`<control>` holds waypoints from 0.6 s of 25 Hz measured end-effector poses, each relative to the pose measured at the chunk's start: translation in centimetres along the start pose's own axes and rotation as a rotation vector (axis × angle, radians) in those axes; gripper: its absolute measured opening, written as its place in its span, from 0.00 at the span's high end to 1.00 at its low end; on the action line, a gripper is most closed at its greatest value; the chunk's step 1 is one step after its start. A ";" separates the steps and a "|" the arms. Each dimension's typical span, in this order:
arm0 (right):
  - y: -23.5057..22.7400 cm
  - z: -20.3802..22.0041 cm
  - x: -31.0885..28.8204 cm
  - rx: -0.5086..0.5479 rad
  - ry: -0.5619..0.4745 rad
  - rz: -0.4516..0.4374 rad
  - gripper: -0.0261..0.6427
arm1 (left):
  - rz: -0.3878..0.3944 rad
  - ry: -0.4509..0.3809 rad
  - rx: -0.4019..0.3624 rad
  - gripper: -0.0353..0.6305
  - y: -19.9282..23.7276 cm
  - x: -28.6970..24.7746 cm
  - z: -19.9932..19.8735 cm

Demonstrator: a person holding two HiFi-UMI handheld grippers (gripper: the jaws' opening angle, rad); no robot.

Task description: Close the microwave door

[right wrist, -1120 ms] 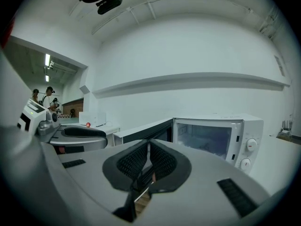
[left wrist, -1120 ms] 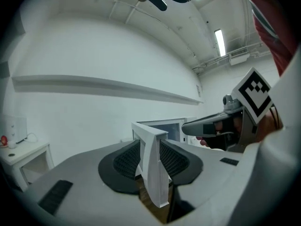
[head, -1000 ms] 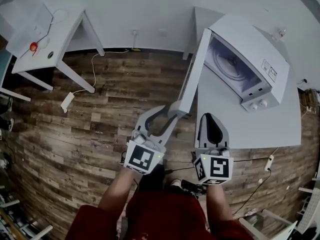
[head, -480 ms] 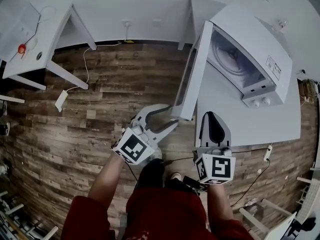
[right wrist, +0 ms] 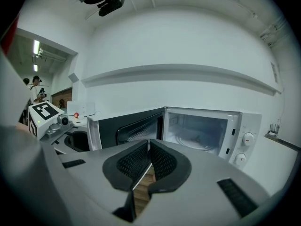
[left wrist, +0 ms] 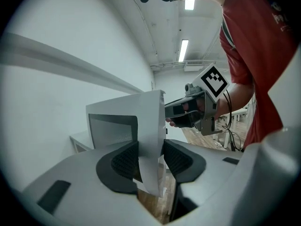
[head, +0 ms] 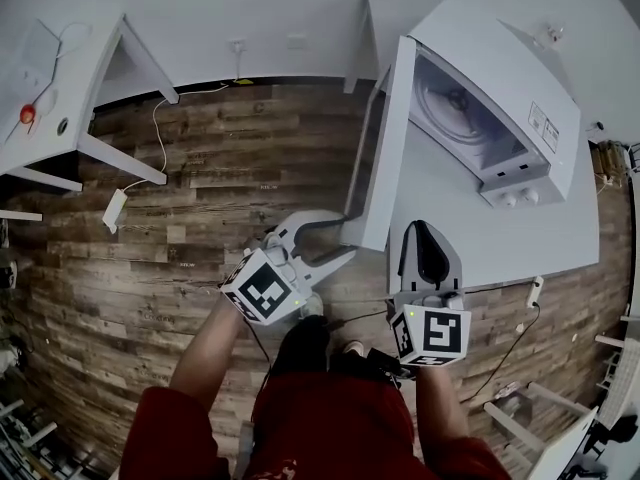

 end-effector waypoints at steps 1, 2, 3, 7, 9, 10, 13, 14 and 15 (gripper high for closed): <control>0.0 0.0 0.0 0.000 0.000 0.003 0.91 | 0.008 -0.002 0.000 0.68 0.0 -0.1 -0.1; 0.0 0.0 0.0 0.000 -0.001 0.006 0.91 | 0.014 -0.004 0.000 0.68 0.0 -0.2 -0.2; 0.0 0.1 0.1 0.000 -0.001 0.008 0.91 | 0.019 -0.007 -0.001 0.68 -0.1 -0.3 -0.2; -0.2 0.2 0.5 -0.004 -0.005 0.027 0.91 | 0.033 -0.013 0.003 0.69 -0.3 -0.7 -0.1; -0.4 0.2 0.8 -0.006 -0.008 0.041 0.91 | 0.036 -0.015 0.003 0.69 -0.3 -0.9 -0.1; -0.5 0.2 1.0 -0.007 -0.009 0.048 0.91 | 0.039 -0.016 0.004 0.69 -0.4 -1.1 -0.1; -0.9 0.2 1.8 -0.009 -0.014 0.070 0.91 | 0.043 -0.032 0.001 0.69 -0.8 -1.8 -0.6; -1.2 0.2 2.0 -0.011 -0.018 0.080 0.91 | 0.040 -0.035 -0.001 0.69 -1.0 -2.0 -0.7; -1.5 0.1 2.3 -0.014 -0.022 0.091 0.91 | 0.035 -0.035 -0.003 0.69 -1.2 -2.3 -0.8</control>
Point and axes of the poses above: the fingertips, and each gripper's own axes: x backward along the fingers, y to its left, z out of its underside, the point moved 9 cm from there along x, backward along the fingers, and after that the axes turned 6 degrees about -y, right-handed, at the moved point
